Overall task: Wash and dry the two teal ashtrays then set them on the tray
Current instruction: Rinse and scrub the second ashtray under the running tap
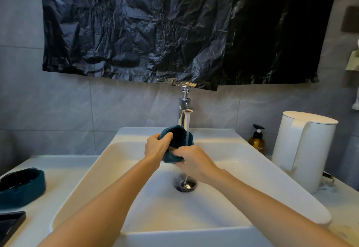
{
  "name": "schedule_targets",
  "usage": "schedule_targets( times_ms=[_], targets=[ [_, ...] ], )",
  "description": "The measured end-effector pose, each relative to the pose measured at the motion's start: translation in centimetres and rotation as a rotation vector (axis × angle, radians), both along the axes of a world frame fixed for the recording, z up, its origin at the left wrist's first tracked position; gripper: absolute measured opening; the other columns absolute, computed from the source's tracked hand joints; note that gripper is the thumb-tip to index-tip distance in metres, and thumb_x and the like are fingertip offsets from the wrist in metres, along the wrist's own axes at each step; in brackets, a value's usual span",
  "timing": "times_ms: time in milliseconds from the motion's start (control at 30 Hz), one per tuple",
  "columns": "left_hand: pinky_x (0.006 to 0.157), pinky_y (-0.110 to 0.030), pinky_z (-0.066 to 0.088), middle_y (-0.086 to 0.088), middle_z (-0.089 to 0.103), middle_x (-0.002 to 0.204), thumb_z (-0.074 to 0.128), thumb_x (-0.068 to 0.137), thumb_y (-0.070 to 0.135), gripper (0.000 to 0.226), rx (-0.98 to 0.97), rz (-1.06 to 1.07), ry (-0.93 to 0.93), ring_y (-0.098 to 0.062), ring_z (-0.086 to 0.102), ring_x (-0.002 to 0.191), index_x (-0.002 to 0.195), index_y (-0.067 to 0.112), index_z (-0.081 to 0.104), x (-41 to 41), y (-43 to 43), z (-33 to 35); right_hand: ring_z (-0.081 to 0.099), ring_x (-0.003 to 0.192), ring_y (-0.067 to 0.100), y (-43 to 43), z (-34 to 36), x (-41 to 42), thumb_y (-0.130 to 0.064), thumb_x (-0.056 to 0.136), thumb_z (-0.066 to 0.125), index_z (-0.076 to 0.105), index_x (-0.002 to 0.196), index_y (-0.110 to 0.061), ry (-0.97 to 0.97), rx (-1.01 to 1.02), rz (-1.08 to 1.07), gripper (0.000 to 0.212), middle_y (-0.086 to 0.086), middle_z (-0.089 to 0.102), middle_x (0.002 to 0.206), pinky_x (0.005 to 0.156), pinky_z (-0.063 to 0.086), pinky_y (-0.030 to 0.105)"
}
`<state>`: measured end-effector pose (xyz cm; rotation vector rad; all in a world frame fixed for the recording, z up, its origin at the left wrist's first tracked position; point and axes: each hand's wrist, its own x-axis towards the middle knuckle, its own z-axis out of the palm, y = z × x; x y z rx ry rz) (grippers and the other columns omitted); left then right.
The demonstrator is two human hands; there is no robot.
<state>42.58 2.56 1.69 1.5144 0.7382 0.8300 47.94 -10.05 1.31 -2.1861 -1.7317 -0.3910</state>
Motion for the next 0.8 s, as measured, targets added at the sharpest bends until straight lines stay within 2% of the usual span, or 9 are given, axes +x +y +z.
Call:
schedule_targets(
  times_ms=[67,167,267,333,400,500,600,700,800],
  targets=[
    [0.087,-0.042,0.055,-0.008,0.065,0.1,0.06,0.087,0.032,0.021,0.02,0.014,0.004,-0.027,0.059,0.098,0.101,0.016,0.063,-0.1,0.0,0.0,0.061,0.096,0.024,-0.5,0.0,0.5,-0.019,0.09,0.06,0.068,0.109,-0.015,-0.055,0.008,0.016,0.021,0.004,0.071,0.104,0.083,0.051,0.033],
    [0.089,-0.041,0.054,-0.006,0.063,0.101,0.06,0.089,0.031,0.02,0.028,0.004,-0.015,-0.025,0.057,0.1,0.104,0.018,0.061,0.0,0.0,0.2,0.063,0.094,0.023,-0.9,0.3,2.2,-0.025,0.085,0.063,0.07,0.104,-0.024,-0.422,0.031,-0.026,0.021,0.0,0.073,0.09,0.098,0.046,0.034],
    [0.091,-0.044,0.053,-0.006,0.066,0.097,0.06,0.086,0.031,0.019,0.082,0.009,0.001,-0.025,0.058,0.098,0.1,0.019,0.064,0.0,0.0,0.2,0.059,0.104,0.025,-0.1,-0.4,1.2,-0.01,0.082,0.06,0.069,0.106,-0.019,-0.24,0.053,0.024,0.027,0.003,0.072,0.099,0.107,0.041,0.038],
    [0.09,-0.044,0.053,-0.006,0.066,0.094,0.06,0.085,0.03,0.017,0.116,0.015,0.023,-0.026,0.059,0.095,0.096,0.019,0.066,-0.1,0.0,0.1,0.055,0.105,0.02,0.1,-0.9,0.5,-0.007,0.085,0.058,0.068,0.098,-0.015,0.0,0.062,0.071,0.019,0.0,0.068,0.103,0.097,0.047,0.038],
    [0.09,-0.044,0.053,-0.006,0.066,0.095,0.06,0.086,0.031,0.02,0.123,0.028,0.034,-0.026,0.059,0.096,0.099,0.017,0.066,-0.2,0.2,0.1,0.052,0.099,0.018,-0.2,-0.8,1.1,-0.008,0.086,0.054,0.067,0.09,-0.016,-0.039,0.044,0.053,0.016,-0.002,0.066,0.093,0.085,0.05,0.036],
    [0.089,-0.044,0.054,-0.008,0.065,0.097,0.06,0.085,0.031,0.024,0.054,0.032,0.022,-0.027,0.059,0.097,0.102,0.015,0.066,-0.2,0.4,0.1,0.057,0.101,0.019,-0.6,-0.4,2.3,-0.021,0.085,0.057,0.073,0.099,-0.023,-0.393,0.048,-0.012,0.021,-0.003,0.071,0.091,0.094,0.044,0.03],
    [0.085,-0.043,0.052,-0.008,0.064,0.09,0.059,0.082,0.028,0.013,0.01,0.012,0.024,-0.027,0.058,0.092,0.085,0.016,0.064,-0.1,0.3,0.2,0.057,0.092,0.024,-0.5,-0.4,0.7,-0.011,0.085,0.058,0.067,0.096,-0.018,-0.097,0.084,0.044,0.016,0.004,0.069,0.095,0.071,0.045,0.033],
    [0.074,-0.039,0.054,-0.011,0.062,0.092,0.057,0.083,0.023,0.011,-0.163,-0.052,0.006,-0.025,0.057,0.089,0.087,0.014,0.06,-0.5,0.0,0.5,0.055,0.104,0.017,0.2,-0.5,0.3,-0.006,0.086,0.059,0.065,0.108,-0.018,0.102,0.089,0.129,0.026,-0.001,0.067,0.111,0.101,0.038,0.027],
    [0.069,-0.037,0.055,-0.011,0.062,0.102,0.06,0.085,0.029,0.029,-0.327,-0.202,0.028,-0.026,0.058,0.097,0.11,0.015,0.055,-0.8,-0.5,0.7,0.045,0.126,0.01,0.6,0.1,1.0,-0.028,0.087,0.06,0.057,0.125,-0.023,-0.204,0.027,0.116,0.038,-0.009,0.06,0.129,0.12,0.005,0.031]
  ],
)
